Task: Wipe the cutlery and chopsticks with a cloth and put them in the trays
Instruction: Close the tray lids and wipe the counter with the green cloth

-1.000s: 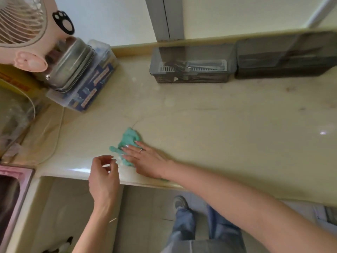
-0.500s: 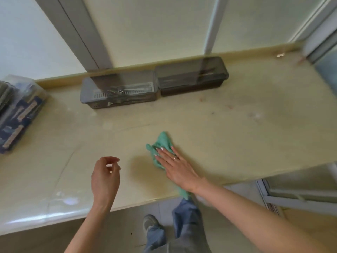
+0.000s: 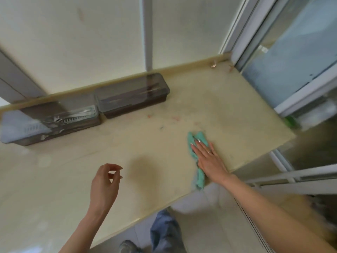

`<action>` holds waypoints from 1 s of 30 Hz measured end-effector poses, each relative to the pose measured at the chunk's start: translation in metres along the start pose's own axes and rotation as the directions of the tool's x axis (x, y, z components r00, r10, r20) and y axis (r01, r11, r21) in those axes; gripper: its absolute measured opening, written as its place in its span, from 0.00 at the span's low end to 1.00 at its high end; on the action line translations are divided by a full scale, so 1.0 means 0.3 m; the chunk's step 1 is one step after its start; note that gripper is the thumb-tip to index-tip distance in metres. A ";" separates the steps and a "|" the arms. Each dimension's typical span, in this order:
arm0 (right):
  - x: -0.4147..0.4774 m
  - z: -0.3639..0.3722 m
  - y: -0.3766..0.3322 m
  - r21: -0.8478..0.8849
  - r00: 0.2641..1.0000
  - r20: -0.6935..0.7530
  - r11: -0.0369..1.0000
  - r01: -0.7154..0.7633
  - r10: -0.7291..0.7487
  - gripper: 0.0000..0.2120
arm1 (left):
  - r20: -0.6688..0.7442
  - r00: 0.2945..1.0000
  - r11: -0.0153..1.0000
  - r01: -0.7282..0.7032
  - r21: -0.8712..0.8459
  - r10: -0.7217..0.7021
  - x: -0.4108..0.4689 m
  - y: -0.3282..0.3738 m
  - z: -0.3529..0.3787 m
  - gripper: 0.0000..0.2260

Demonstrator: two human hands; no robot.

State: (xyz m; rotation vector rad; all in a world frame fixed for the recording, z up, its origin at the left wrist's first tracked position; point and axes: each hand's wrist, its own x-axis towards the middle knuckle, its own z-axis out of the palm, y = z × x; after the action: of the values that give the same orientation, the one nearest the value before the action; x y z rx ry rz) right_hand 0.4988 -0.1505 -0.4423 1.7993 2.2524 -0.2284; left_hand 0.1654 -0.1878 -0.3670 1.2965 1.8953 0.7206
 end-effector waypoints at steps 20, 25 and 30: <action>0.791 -0.191 -0.004 0.234 0.970 -0.164 0.962 -0.139 0.180 0.26 | 0.124 0.990 0.997 -0.072 0.024 0.068 0.161 0.183 0.234 0.12; 0.745 -0.158 0.075 0.271 0.961 -0.247 0.961 -0.054 0.124 0.26 | 0.184 0.972 0.988 -0.152 0.033 0.143 0.206 0.307 0.342 0.09; 0.616 -0.139 0.169 0.219 0.971 -0.178 0.968 -0.121 0.161 0.27 | 0.233 0.951 0.974 -0.221 0.046 0.204 0.219 0.384 0.380 0.07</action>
State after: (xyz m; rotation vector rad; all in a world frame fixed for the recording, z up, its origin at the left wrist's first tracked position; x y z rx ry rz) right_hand 0.5060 0.0452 -0.4543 2.1685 2.2872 -0.2800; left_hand 0.3040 -0.0814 -0.3610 1.5754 1.6265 0.5867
